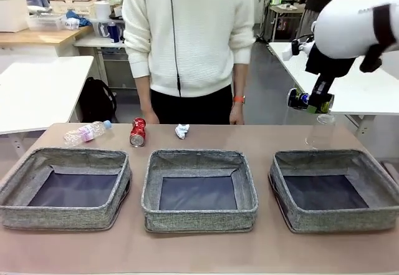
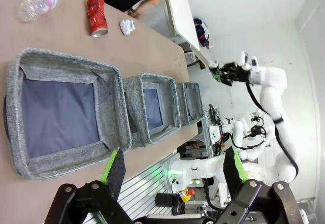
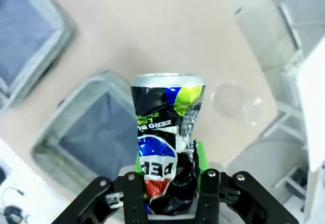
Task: Sort the waste into the appropriate baskets.
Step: Pick up the waste item pointed out by the person.
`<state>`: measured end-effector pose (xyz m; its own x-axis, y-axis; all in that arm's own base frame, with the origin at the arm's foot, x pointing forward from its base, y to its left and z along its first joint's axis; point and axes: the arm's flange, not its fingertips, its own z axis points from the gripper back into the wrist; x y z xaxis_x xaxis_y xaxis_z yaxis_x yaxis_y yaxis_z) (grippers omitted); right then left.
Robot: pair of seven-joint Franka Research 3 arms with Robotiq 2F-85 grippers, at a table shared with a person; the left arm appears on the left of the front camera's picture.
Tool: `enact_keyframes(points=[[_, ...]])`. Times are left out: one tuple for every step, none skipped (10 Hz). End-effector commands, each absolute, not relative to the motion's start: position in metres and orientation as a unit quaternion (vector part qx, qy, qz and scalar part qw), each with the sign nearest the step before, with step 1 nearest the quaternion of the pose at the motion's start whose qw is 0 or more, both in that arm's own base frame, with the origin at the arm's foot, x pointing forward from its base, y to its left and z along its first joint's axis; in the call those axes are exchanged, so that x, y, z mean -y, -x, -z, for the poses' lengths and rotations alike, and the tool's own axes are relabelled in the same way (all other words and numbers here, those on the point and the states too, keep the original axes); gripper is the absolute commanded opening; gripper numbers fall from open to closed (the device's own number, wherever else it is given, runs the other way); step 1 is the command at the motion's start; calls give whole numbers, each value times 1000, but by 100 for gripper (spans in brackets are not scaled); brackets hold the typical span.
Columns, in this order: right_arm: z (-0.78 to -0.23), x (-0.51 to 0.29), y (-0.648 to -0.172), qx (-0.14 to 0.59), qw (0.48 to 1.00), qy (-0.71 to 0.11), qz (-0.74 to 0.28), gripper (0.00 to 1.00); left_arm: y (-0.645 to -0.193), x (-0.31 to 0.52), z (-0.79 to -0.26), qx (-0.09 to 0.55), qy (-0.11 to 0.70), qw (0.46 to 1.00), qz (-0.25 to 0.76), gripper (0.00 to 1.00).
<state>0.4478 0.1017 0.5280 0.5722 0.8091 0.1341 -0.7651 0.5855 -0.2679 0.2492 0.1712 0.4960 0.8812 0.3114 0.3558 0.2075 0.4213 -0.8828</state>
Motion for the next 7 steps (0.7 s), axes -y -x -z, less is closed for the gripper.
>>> enact_keyframes(points=[[-510, -129, -427, 128, 864, 113, -474, 0, -250, -171, -497, 250, 541, 803, -23, 100], [-528, -102, -448, 122, 882, 90, -446, 0, -250, -171, -497, 250, 541, 803, -23, 100], [-528, -102, -448, 122, 882, 90, -446, 0, -250, -171, -497, 250, 541, 803, -23, 100], [-529, -126, -415, 129, 873, 101, -460, 41, -250, -171, -497, 250, 541, 803, -23, 100], [-528, -138, -425, 153, 880, 7, -449, 41, -250, -171, -497, 250, 541, 803, -23, 100], [-555, -167, -428, 159, 906, 26, -391, 41, -250, -171, -497, 250, 541, 803, -23, 100], [-596, -206, -425, 108, 958, 42, -262, 41, -250, -171, -497, 250, 541, 803, -23, 100]])
